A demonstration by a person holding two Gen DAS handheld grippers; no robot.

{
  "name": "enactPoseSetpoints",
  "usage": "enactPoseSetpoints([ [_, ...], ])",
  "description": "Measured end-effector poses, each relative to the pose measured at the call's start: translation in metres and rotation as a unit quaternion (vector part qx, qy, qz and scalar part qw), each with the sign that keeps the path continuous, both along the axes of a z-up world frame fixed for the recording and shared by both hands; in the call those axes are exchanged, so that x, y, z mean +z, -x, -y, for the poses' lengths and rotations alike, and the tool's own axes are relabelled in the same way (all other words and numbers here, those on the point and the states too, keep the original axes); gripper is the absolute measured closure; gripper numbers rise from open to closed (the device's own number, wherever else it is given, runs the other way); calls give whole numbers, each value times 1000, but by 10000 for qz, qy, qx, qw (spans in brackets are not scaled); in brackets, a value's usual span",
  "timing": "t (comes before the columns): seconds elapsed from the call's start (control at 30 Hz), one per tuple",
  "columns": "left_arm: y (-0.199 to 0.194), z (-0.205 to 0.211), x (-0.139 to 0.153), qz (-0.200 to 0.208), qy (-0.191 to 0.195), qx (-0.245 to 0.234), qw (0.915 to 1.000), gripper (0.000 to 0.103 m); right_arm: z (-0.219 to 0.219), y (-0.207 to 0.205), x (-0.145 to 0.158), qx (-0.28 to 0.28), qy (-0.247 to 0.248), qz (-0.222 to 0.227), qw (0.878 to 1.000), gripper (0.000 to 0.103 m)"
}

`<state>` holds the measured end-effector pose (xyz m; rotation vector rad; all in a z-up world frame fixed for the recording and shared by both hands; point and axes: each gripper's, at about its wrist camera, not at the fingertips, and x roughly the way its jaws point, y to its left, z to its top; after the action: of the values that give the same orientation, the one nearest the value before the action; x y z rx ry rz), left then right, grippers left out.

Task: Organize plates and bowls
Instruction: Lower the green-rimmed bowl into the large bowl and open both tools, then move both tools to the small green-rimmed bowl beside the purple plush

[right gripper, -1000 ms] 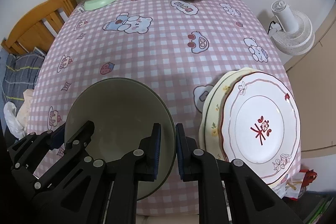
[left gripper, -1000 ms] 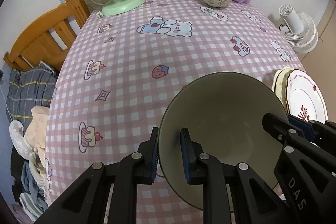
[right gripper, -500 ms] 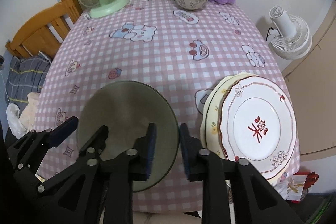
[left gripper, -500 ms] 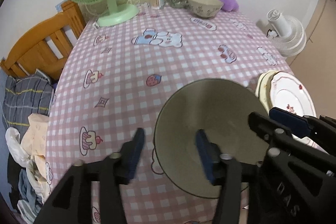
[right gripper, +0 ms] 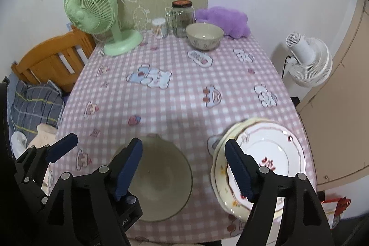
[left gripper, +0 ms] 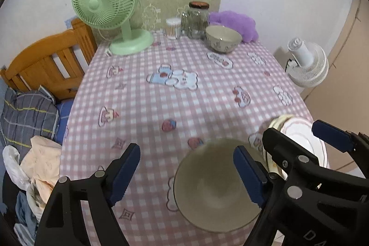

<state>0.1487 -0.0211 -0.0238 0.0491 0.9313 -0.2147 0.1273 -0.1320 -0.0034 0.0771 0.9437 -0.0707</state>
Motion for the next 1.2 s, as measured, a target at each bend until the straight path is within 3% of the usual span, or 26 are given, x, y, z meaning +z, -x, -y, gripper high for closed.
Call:
enactPoseSetpoints([
  [0.8, -105, 66, 33, 414, -157, 987, 9941, 19, 67, -125, 35, 677, -153, 482, 9964, 25],
  [1.2, -166, 118, 18, 409, -294, 1080, 9929, 20, 112, -195, 16, 928, -182, 493, 9943, 25],
])
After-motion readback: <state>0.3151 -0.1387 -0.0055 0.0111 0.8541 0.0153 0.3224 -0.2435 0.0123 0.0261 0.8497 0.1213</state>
